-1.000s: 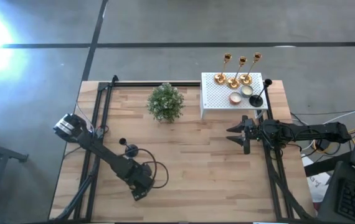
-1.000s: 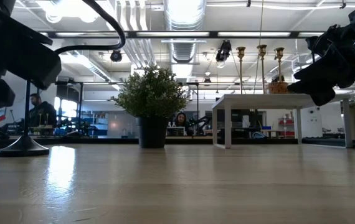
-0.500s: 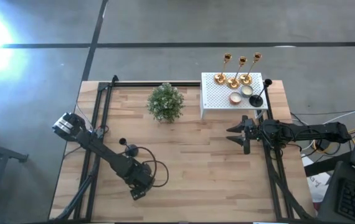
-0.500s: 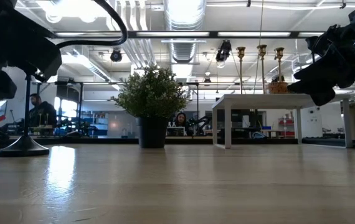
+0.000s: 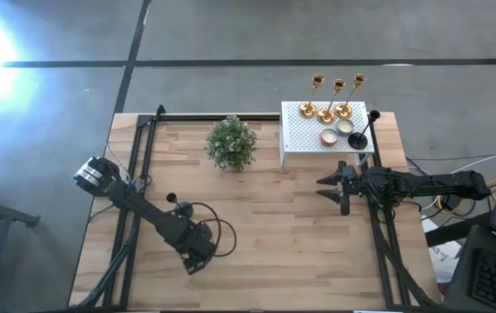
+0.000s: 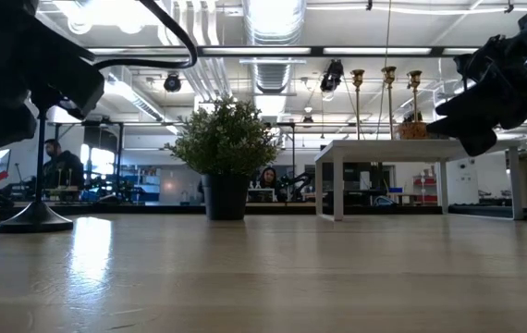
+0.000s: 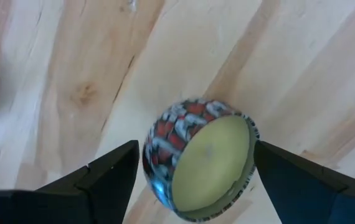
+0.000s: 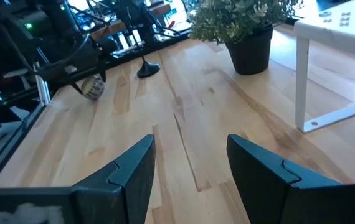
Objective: Pick & Place candle stick holders
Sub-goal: Put the red scented candle on the shelf
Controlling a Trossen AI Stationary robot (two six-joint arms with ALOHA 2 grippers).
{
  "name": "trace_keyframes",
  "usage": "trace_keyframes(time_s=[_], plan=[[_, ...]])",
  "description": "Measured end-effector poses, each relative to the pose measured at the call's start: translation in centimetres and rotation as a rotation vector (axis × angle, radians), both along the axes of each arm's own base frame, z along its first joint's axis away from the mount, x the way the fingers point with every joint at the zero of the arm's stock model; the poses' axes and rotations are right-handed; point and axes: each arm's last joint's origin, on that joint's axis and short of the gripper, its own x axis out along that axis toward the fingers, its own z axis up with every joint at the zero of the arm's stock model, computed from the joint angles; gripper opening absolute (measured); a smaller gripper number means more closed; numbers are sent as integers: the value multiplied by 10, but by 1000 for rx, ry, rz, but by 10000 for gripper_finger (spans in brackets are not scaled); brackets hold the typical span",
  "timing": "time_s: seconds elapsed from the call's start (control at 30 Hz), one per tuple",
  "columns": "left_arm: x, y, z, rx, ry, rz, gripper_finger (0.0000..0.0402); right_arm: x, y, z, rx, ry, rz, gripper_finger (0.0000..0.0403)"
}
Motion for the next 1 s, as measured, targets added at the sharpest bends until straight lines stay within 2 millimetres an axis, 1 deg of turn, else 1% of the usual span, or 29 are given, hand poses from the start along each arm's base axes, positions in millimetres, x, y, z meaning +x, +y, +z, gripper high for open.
trace_keyframes(time_s=[0.27,0.43,0.6,0.77,0.9,1.0], plan=[[-1,1,0,16,6,5,319,0,0,2,0,-17,0,192],[-5,5,0,75,45,19,320,0,0,2,0,-18,0,192],[-8,8,0,110,68,34,345,0,0,2,0,-21,0,192],[-9,6,0,36,107,7,364,1,0,2,0,-26,0,192],[-10,7,1,-80,191,-6,363,1,0,3,0,-28,0,192],[-11,10,2,-113,234,5,362,1,0,3,0,-31,0,192]])
